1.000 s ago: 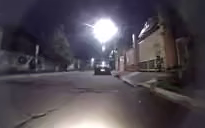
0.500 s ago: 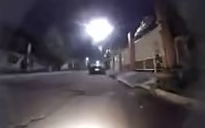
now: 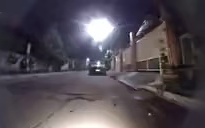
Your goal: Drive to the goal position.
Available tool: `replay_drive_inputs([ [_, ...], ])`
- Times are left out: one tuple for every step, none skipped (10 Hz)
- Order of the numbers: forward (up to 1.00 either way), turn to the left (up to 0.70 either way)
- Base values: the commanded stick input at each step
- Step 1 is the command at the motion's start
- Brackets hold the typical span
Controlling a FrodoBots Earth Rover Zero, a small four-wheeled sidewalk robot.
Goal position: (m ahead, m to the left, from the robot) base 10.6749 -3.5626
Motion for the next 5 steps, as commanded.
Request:
replay_drive_inputs([
  [0.5,0.0],
  [0.5,0.0],
  [0.5,0.0],
  [0.5,0.0],
  [0.5,0.0],
])
